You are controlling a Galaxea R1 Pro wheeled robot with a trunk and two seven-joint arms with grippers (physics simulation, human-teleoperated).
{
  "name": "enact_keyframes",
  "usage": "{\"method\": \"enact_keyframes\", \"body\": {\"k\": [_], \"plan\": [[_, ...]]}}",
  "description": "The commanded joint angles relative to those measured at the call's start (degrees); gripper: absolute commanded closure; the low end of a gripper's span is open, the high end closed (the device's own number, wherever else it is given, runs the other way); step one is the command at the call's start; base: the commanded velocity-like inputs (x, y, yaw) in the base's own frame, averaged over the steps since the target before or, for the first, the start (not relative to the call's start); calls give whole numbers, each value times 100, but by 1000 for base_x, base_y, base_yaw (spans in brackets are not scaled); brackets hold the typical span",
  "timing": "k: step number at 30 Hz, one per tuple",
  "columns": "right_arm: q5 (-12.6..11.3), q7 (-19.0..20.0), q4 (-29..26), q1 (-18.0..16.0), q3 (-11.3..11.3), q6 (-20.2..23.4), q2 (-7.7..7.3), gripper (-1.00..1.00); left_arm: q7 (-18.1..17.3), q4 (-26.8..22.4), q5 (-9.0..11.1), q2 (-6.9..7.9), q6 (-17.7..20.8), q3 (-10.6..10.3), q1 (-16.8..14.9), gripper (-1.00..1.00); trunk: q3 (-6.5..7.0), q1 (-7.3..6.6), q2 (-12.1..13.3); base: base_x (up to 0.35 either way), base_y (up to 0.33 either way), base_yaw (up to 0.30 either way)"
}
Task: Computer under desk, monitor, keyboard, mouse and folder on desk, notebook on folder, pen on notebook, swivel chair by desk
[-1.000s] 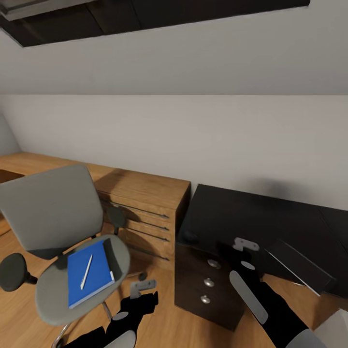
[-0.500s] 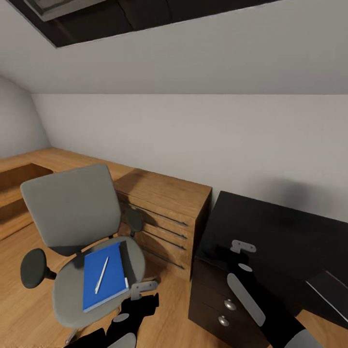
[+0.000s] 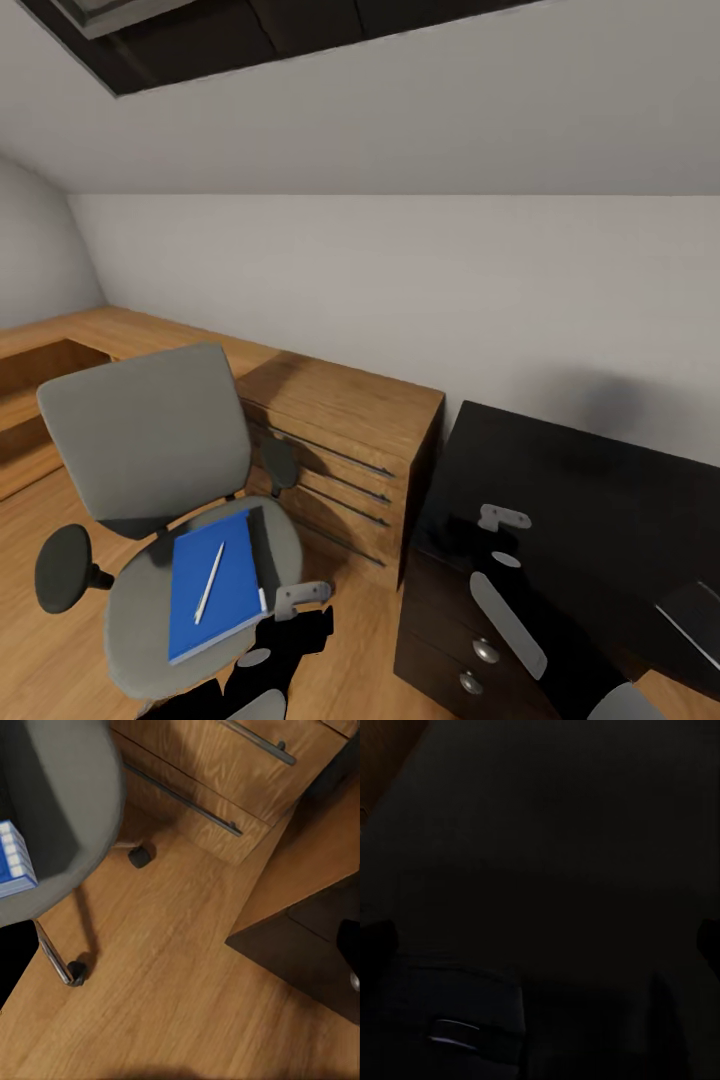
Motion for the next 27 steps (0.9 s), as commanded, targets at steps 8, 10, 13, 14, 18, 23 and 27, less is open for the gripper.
{"method": "enact_keyframes", "body": {"k": [8,10,13,14,18,23,27], "plan": [[-157,42,8,-2,55,4,-5,-100,36,-10,7,3,27,-13,-9,-100,-7,2,-3,85,56,0],[-157,46,2,-2,64,0,-5,-100,36,-10,9,3,27,-13,-9,-100,-7,2,-3,11,7,0],[-157,57,-13,-2,119,-5,-5,-100,33,-10,13,3,27,-13,-9,-100,-7,2,-3,5,3,0],[-157,71,-14,-2,128,-5,-5,-100,32,-10,13,3,27,-13,-9,-100,-7,2,-3,3,2,0],[-161,233,-9,-2,153,0,-5,-100,33,-10,12,3,27,-13,-10,-100,-7,2,-3,1,0,0],[-165,447,2,-2,175,22,-4,-100,34,-10,13,3,27,-13,-10,-100,-7,2,-3,0,0,0],[-166,479,5,-2,182,27,-4,-100,31,-8,14,3,27,-13,-10,-100,-7,2,-3,0,0,0]]}}
